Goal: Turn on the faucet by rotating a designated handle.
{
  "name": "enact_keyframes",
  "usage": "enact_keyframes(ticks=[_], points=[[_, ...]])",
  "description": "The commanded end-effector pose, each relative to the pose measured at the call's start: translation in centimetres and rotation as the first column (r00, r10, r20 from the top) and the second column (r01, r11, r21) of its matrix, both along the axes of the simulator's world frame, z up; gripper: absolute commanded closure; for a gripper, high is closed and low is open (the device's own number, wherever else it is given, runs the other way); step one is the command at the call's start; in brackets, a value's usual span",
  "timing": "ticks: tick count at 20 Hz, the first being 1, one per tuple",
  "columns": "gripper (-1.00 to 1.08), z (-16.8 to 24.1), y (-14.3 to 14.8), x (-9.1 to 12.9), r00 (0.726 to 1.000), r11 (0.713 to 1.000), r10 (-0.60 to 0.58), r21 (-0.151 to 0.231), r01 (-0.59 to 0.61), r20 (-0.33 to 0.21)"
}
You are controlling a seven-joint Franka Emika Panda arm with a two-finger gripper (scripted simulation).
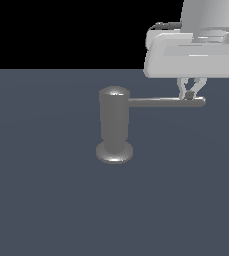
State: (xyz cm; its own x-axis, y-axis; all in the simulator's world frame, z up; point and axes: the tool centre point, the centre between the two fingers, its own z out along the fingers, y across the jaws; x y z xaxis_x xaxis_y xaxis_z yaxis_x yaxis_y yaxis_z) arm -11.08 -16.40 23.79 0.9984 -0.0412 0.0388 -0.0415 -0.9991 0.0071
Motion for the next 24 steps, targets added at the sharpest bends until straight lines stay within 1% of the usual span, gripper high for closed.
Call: enact_keyframes(ticks=[1, 17, 18, 19, 24], points=[[1.08, -1.1, -0.9, 0.1, 1.0, 1.0, -0.009, 0.004, 0.009, -0.024], [1.08, -1.7, -4.5, 3.7, 0.999, 1.0, -0.017, 0.008, 0.017, -0.037], [1.08, -1.7, -4.5, 3.7, 0.999, 1.0, -0.017, 0.008, 0.017, -0.037], [1.08, 0.0, -2.1, 5.0, 1.0, 1.0, 0.028, 0.006, -0.028, -0.003], [1.08, -0.1, -2.1, 6.6, 1.0, 1.0, 0.023, 0.006, -0.023, -0.007]])
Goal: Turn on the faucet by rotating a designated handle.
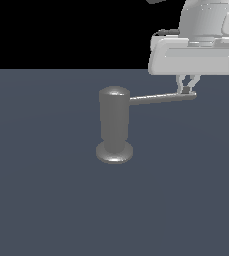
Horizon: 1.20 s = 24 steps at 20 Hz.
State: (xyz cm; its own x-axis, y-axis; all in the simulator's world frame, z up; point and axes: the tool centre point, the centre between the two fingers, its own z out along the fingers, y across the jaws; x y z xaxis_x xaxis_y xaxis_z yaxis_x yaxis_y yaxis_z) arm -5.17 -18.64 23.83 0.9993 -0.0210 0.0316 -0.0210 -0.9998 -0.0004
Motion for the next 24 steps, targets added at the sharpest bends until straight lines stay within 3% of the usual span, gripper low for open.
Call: enact_keyframes(ticks=[1, 24], points=[[1.08, -0.2, 0.1, 1.0, 1.0, 1.0, 0.002, -0.001, -0.002, -0.001], [1.08, -1.0, 0.0, 8.0, 1.0, 1.0, -0.018, 0.0, 0.018, -0.016]])
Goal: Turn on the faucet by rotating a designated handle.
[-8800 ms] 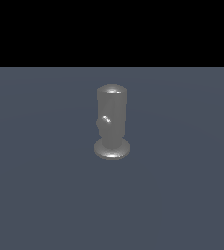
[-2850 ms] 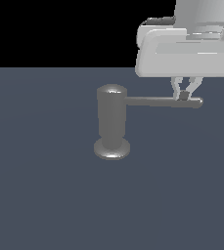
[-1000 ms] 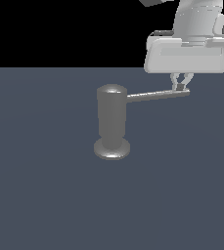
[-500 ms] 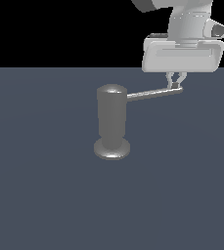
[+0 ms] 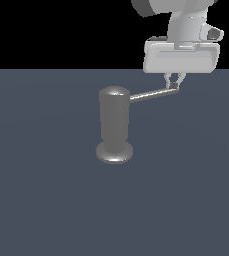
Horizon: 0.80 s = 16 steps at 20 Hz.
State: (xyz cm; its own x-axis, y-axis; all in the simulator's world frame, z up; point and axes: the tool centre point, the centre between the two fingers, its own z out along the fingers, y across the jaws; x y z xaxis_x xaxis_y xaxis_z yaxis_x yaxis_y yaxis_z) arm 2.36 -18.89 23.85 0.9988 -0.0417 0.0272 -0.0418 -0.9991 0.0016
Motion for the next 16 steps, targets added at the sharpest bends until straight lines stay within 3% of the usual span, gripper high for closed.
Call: enact_keyframes(ticks=[1, 16], points=[[1.08, -1.0, 0.3, 0.8, 1.0, 1.0, 0.002, 0.002, -0.002, -0.012], [1.08, -1.5, 0.1, 4.8, 1.0, 1.0, -0.01, 0.002, 0.01, -0.021]])
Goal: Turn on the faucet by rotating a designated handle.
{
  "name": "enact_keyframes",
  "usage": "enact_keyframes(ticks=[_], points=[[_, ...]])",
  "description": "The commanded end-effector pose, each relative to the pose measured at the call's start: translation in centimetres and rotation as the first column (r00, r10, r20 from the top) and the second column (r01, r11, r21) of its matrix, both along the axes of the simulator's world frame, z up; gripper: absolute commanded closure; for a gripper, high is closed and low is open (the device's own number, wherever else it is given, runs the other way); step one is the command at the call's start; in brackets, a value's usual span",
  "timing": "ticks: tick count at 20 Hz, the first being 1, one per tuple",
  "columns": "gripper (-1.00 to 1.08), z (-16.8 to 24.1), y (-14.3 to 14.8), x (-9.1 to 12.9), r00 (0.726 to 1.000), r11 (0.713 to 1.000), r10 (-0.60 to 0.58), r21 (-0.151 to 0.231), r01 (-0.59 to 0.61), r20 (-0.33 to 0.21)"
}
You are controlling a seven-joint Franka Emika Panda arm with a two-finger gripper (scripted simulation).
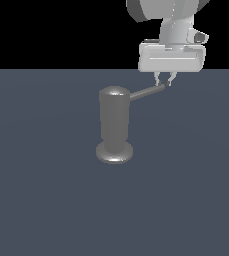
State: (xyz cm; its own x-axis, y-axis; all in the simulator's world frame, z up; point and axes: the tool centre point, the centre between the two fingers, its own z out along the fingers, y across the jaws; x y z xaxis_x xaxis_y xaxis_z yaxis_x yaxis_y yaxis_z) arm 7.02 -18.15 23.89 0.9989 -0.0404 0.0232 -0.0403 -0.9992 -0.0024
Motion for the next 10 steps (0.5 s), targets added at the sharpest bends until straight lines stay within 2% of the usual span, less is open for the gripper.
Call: enact_keyframes(ticks=[1, 10], points=[[1.08, -1.6, -0.6, 0.4, 1.0, 1.0, -0.012, -0.002, 0.012, -0.018], [1.08, -1.8, -0.7, 2.4, 1.0, 1.0, -0.018, -0.001, 0.018, -0.023]])
